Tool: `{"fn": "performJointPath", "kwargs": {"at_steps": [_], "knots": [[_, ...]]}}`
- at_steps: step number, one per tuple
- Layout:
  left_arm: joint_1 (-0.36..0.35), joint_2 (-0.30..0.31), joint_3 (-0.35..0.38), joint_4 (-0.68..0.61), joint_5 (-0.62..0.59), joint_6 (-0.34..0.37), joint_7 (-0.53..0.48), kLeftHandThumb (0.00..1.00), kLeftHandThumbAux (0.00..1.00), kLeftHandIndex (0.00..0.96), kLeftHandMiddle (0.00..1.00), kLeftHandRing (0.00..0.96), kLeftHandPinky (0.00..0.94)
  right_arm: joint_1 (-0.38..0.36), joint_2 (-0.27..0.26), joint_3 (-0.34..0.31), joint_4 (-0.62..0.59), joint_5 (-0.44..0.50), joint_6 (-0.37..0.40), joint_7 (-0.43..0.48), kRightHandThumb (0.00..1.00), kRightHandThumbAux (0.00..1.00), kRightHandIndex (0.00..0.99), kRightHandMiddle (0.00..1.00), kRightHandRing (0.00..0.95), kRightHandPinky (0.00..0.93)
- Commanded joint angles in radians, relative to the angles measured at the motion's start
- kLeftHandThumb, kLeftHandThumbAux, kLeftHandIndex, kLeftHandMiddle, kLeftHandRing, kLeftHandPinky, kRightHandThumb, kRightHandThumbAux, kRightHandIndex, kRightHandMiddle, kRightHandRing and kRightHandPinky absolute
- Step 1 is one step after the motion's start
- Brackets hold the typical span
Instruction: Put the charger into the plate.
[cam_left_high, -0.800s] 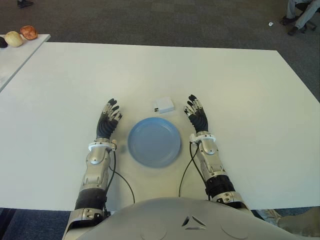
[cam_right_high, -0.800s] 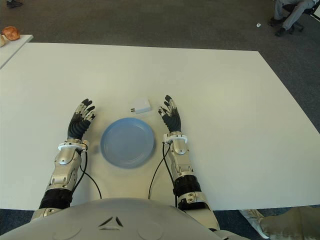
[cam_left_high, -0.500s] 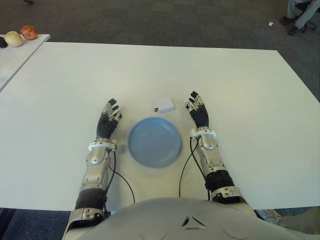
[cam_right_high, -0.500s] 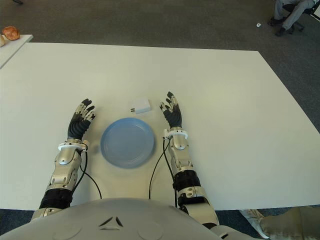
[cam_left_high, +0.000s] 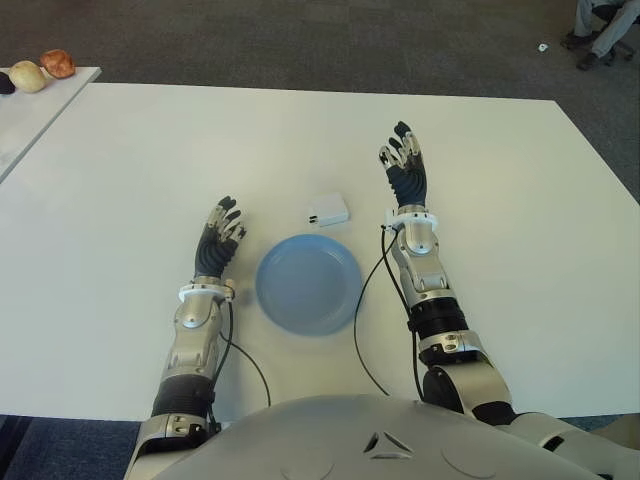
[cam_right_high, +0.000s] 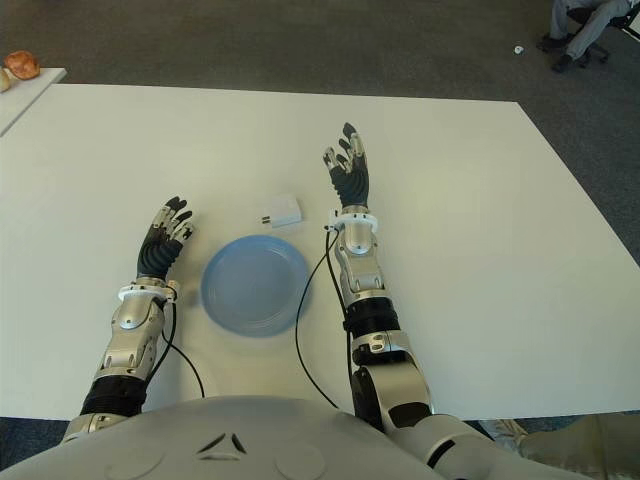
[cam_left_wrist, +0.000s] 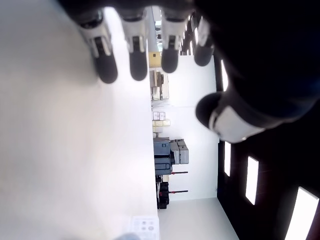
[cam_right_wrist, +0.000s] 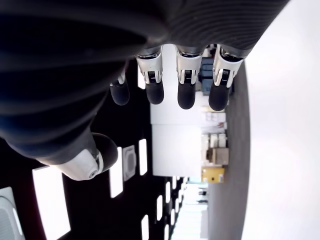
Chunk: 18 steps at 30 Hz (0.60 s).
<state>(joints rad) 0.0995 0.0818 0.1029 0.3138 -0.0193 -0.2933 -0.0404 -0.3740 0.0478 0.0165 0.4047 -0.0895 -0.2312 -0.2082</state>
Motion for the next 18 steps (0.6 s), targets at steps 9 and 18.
{"fn": "performJointPath", "kwargs": {"at_steps": [9, 18], "knots": [[0.013, -0.008, -0.013, 0.032, 0.012, 0.026, 0.009, 0.032, 0.615, 0.000, 0.090, 0.120, 0.152, -0.106, -0.041, 0.001, 0.035, -0.054, 0.040, -0.005, 0.529, 0.580, 0.000, 0.086, 0.093, 0.145], [0.017, -0.015, -0.017, 0.024, 0.015, 0.025, 0.013, 0.036, 0.611, 0.000, 0.089, 0.121, 0.168, -0.202, -0.075, 0.075, 0.100, -0.161, 0.068, -0.004, 0.484, 0.543, 0.001, 0.100, 0.110, 0.154]]}}
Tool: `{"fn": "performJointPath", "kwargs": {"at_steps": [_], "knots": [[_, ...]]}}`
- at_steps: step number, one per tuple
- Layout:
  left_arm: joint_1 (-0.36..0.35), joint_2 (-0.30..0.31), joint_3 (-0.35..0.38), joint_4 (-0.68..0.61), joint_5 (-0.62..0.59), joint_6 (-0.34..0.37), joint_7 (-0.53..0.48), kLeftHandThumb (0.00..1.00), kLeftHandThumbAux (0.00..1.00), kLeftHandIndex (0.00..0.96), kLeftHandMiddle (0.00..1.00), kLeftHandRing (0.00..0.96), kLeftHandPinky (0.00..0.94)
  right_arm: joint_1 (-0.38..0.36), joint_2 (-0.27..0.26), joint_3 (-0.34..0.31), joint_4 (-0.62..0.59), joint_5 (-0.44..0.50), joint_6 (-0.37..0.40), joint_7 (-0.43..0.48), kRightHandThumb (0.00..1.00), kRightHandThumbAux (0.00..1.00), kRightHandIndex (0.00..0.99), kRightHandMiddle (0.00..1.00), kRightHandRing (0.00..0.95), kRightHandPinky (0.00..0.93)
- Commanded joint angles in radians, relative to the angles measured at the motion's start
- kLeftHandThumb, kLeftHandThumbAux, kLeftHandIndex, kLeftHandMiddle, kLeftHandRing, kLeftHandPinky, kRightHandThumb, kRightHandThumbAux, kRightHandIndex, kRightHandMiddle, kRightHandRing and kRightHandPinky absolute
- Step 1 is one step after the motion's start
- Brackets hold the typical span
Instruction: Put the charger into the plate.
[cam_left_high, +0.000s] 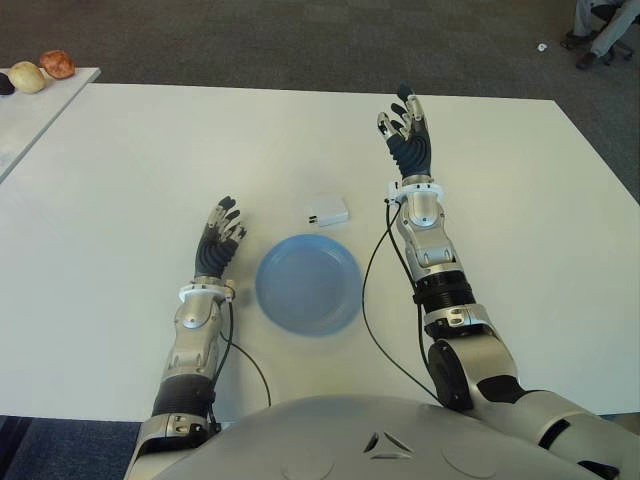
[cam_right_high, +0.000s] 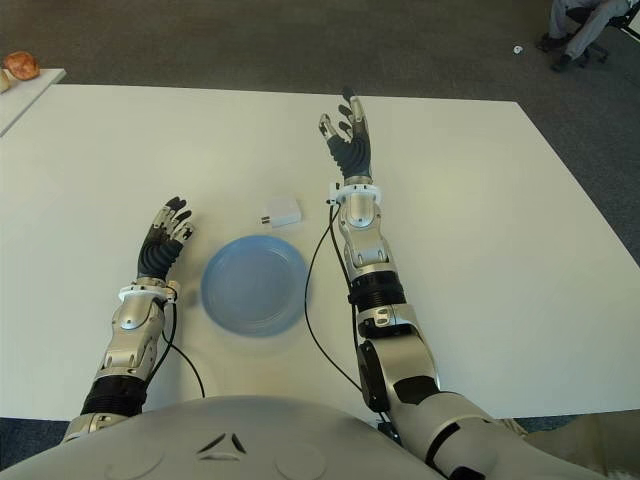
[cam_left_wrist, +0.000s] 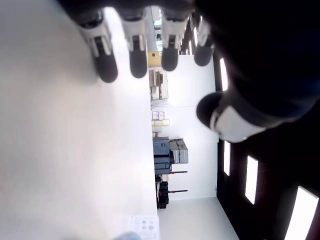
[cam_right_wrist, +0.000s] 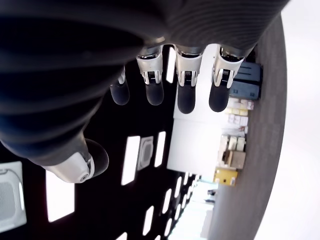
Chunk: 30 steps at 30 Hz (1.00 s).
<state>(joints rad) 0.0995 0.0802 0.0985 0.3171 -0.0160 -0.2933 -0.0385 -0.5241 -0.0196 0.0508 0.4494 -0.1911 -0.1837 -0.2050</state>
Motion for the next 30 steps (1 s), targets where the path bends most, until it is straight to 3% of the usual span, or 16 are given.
{"fn": "performJointPath", "kwargs": {"at_steps": [1, 6, 13, 20, 26, 30], "knots": [[0.017, -0.015, -0.013, 0.021, 0.012, 0.025, 0.013, 0.036, 0.611, 0.000, 0.089, 0.121, 0.168, -0.062, -0.012, 0.048, 0.071, -0.070, 0.016, -0.008, 0.481, 0.539, 0.002, 0.100, 0.111, 0.153], [0.018, -0.020, -0.015, 0.017, 0.014, 0.029, 0.017, 0.035, 0.618, 0.000, 0.095, 0.126, 0.173, -0.123, -0.032, 0.083, 0.182, -0.101, -0.015, 0.015, 0.453, 0.481, 0.003, 0.092, 0.098, 0.122], [0.016, -0.026, -0.013, 0.019, 0.015, 0.032, 0.017, 0.033, 0.625, 0.000, 0.094, 0.123, 0.163, -0.177, -0.055, 0.118, 0.320, -0.129, -0.114, 0.027, 0.459, 0.433, 0.000, 0.053, 0.055, 0.070], [0.017, -0.024, -0.014, 0.015, 0.020, 0.032, 0.019, 0.032, 0.614, 0.000, 0.095, 0.125, 0.163, -0.259, -0.087, 0.236, 0.512, -0.264, -0.212, -0.005, 0.422, 0.358, 0.000, 0.005, 0.005, 0.006], [0.018, -0.028, -0.015, 0.013, 0.024, 0.033, 0.026, 0.034, 0.621, 0.000, 0.098, 0.126, 0.161, -0.346, -0.092, 0.332, 0.702, -0.359, -0.222, -0.001, 0.342, 0.269, 0.000, 0.000, 0.000, 0.000], [0.022, -0.031, -0.017, 0.006, 0.028, 0.033, 0.029, 0.034, 0.625, 0.000, 0.096, 0.122, 0.152, -0.370, -0.090, 0.358, 0.754, -0.380, -0.232, -0.011, 0.318, 0.245, 0.000, 0.000, 0.000, 0.000]]}}
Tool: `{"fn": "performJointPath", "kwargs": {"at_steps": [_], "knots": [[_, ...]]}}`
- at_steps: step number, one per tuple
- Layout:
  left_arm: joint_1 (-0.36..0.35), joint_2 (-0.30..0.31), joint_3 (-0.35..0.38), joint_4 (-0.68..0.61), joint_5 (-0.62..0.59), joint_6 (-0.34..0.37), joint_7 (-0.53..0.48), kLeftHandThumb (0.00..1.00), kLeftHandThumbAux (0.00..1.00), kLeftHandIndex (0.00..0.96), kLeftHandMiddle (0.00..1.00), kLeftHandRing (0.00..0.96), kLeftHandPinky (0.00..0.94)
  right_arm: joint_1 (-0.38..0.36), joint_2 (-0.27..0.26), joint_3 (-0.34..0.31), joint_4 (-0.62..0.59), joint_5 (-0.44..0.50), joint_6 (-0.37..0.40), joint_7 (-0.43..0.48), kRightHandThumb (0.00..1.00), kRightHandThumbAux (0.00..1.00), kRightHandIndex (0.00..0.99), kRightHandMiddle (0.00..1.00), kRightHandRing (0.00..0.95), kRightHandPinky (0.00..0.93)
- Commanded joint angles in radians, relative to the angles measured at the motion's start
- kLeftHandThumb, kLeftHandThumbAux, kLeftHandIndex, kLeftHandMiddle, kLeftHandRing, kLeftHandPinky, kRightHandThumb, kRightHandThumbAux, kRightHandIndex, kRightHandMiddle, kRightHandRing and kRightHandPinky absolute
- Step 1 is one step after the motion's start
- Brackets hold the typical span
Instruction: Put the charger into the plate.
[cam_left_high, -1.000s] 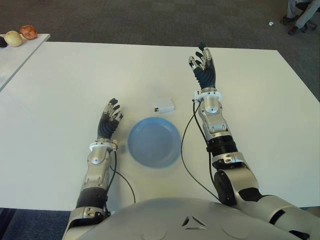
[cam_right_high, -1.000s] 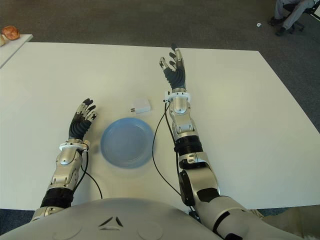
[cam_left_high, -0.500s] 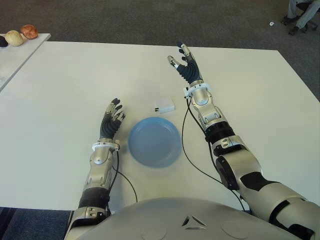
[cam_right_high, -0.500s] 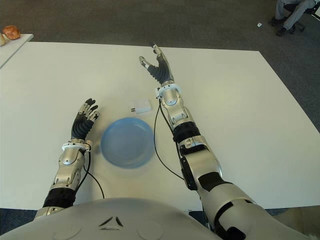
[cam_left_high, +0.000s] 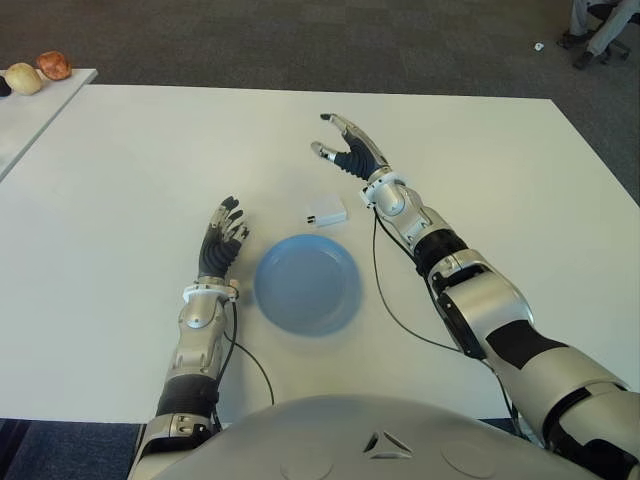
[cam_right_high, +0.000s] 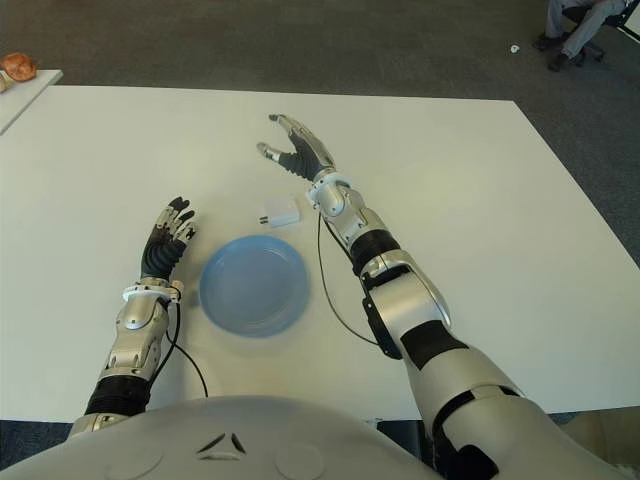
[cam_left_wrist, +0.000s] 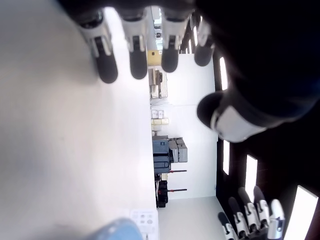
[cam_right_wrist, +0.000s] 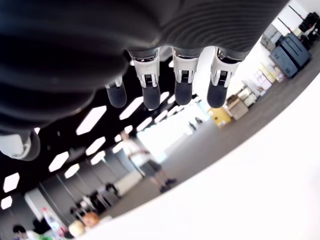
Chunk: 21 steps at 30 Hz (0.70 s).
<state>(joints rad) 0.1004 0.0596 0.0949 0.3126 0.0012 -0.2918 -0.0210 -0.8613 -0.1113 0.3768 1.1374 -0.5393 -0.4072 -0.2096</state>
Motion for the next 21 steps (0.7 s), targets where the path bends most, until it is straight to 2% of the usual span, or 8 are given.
{"fn": "performJointPath", "kwargs": {"at_steps": [1, 9, 21], "knots": [[0.022, -0.010, -0.014, 0.008, 0.012, 0.032, 0.012, 0.033, 0.625, 0.000, 0.095, 0.121, 0.152, -0.037, 0.001, 0.040, 0.073, -0.040, -0.009, -0.009, 0.313, 0.240, 0.000, 0.000, 0.000, 0.000], [0.033, -0.014, -0.016, -0.011, 0.013, 0.033, 0.010, 0.027, 0.609, 0.000, 0.092, 0.121, 0.164, -0.042, 0.006, 0.077, 0.101, -0.064, -0.019, -0.021, 0.295, 0.200, 0.000, 0.000, 0.000, 0.000], [0.033, -0.008, -0.010, -0.013, 0.004, 0.033, -0.003, 0.036, 0.587, 0.000, 0.092, 0.129, 0.189, -0.033, 0.017, 0.095, 0.115, -0.062, -0.029, -0.020, 0.301, 0.182, 0.000, 0.000, 0.000, 0.000]]}}
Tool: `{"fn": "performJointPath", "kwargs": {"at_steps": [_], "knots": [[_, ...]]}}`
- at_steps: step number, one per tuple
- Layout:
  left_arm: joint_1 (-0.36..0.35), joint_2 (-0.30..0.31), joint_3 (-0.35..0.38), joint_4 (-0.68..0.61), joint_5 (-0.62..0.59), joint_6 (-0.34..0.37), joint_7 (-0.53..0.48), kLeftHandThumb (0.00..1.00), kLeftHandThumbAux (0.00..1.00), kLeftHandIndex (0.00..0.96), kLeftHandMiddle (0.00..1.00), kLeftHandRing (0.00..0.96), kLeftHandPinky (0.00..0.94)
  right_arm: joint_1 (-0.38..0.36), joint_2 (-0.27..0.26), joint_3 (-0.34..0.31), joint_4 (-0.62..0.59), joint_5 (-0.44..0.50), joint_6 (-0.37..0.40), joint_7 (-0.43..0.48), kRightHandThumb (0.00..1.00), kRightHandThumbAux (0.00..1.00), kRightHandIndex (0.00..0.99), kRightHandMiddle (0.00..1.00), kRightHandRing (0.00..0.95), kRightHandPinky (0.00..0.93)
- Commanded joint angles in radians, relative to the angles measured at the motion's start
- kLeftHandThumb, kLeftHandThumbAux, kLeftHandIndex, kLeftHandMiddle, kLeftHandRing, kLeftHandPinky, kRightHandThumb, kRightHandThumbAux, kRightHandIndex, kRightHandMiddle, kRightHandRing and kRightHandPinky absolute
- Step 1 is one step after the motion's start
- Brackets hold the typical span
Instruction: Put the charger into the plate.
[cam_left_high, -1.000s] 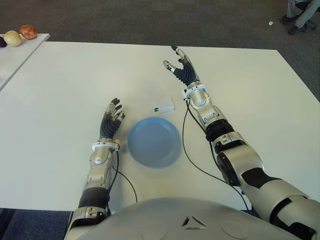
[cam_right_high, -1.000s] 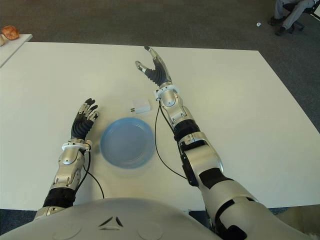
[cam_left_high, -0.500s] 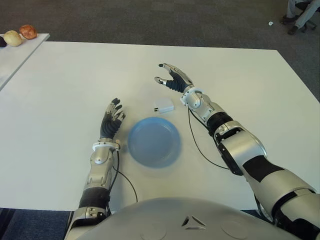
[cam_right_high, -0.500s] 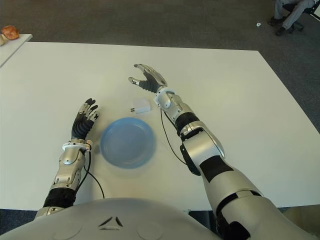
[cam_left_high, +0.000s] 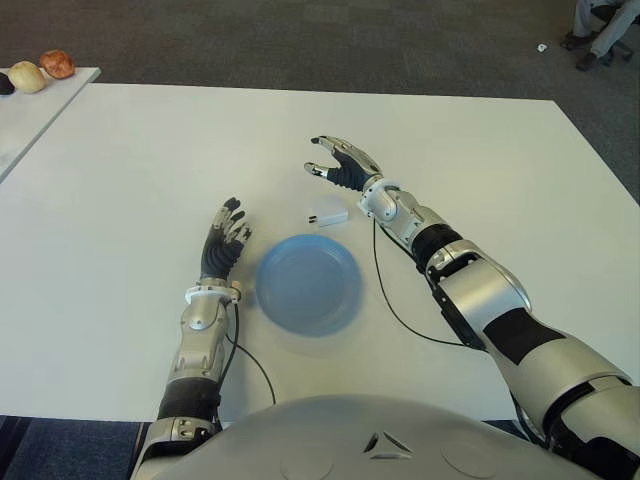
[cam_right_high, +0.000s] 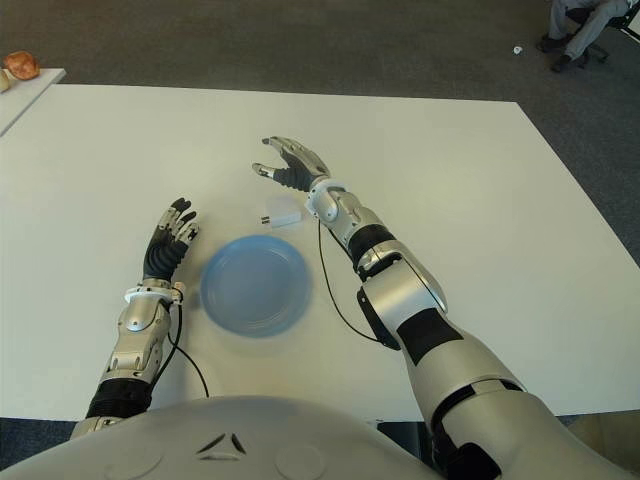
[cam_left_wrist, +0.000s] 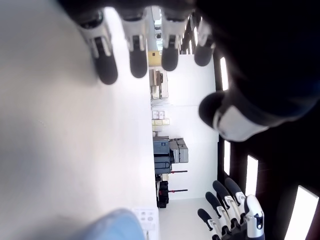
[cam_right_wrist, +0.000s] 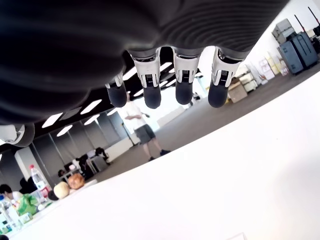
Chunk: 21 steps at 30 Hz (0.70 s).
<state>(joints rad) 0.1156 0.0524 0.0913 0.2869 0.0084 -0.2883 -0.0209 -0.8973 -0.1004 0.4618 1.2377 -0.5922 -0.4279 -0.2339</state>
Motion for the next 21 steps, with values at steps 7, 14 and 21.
{"fn": "performJointPath", "kwargs": {"at_steps": [7, 14, 21], "knots": [[0.017, 0.002, -0.003, 0.018, -0.003, 0.029, -0.003, 0.039, 0.588, 0.000, 0.097, 0.134, 0.186, 0.016, 0.010, 0.029, 0.025, -0.018, -0.009, 0.008, 0.312, 0.178, 0.000, 0.000, 0.000, 0.000], [0.019, 0.002, -0.001, 0.015, -0.003, 0.029, -0.001, 0.036, 0.607, 0.000, 0.101, 0.136, 0.177, 0.026, 0.011, 0.052, 0.037, -0.030, -0.005, 0.005, 0.319, 0.185, 0.000, 0.000, 0.000, 0.000], [0.014, 0.005, 0.003, 0.021, -0.005, 0.034, -0.002, 0.029, 0.609, 0.000, 0.108, 0.141, 0.178, 0.034, 0.006, 0.078, 0.044, -0.050, -0.010, 0.010, 0.323, 0.191, 0.000, 0.000, 0.000, 0.000]]}}
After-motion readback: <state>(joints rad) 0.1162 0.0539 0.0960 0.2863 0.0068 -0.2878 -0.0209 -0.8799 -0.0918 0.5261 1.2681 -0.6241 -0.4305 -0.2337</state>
